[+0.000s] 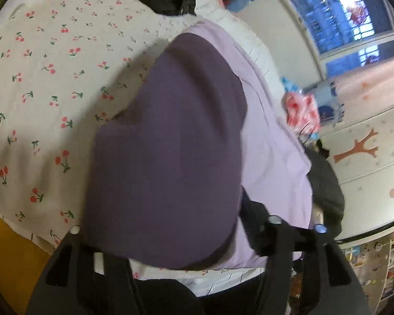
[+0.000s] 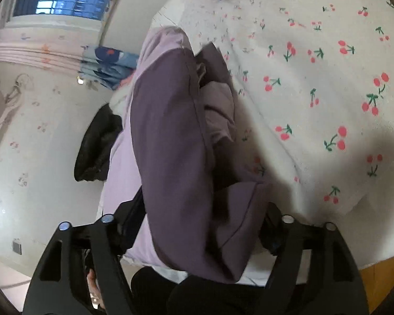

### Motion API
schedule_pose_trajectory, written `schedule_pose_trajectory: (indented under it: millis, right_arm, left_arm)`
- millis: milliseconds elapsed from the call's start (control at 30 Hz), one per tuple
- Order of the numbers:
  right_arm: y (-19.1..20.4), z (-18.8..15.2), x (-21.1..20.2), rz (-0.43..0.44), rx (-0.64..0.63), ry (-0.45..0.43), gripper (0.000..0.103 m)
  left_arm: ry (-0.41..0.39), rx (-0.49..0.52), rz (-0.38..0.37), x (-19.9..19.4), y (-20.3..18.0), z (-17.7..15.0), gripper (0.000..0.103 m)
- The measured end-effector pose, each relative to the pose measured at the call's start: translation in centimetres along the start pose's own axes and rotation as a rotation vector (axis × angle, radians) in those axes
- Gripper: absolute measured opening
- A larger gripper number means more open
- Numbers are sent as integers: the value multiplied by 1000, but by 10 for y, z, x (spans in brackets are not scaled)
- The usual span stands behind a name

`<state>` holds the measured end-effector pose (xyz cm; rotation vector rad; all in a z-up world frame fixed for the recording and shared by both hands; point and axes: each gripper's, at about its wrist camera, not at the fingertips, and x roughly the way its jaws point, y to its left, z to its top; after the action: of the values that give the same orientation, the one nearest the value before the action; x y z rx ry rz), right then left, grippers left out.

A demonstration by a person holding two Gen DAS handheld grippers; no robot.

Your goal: Fold large clothes

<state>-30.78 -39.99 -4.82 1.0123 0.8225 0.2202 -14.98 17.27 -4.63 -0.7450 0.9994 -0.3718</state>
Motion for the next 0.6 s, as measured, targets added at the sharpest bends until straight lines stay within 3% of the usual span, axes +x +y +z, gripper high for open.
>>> schedule_pose_trajectory:
  millis: [133, 167, 200, 233, 267, 300, 333, 467, 500, 600]
  right_arm:
    - [22, 13, 16, 2, -37, -33, 83]
    - [26, 15, 17, 14, -47, -49, 78]
    - [31, 16, 17, 22, -61, -69, 56]
    - [35, 18, 13, 24, -80, -85, 44]
    - [36, 19, 12, 30, -85, -87, 42]
    - [35, 18, 11, 11, -102, -76, 40]
    - [32, 19, 11, -12, -114, -62, 40]
    - [9, 19, 2, 0, -42, -24, 50]
    - [5, 21, -8, -5, -28, -51, 55]
    - [-4, 31, -58, -34, 58, -263, 63]
  left_arm:
    - [-46, 10, 24, 17, -11, 6, 78]
    - [-45, -13, 25, 26, -13, 7, 78]
    - [-48, -15, 24, 30, -18, 6, 80]
    - [-55, -3, 28, 31, -23, 6, 79]
    - [-64, 16, 21, 30, -29, 7, 75]
    - [-62, 29, 16, 27, -30, 8, 64]
    - [-58, 45, 10, 25, -30, 10, 58]
    - [-38, 42, -13, 21, -13, 11, 53]
    - [-40, 39, -16, 22, -11, 11, 53]
    - [-42, 29, -29, 21, -8, 12, 54]
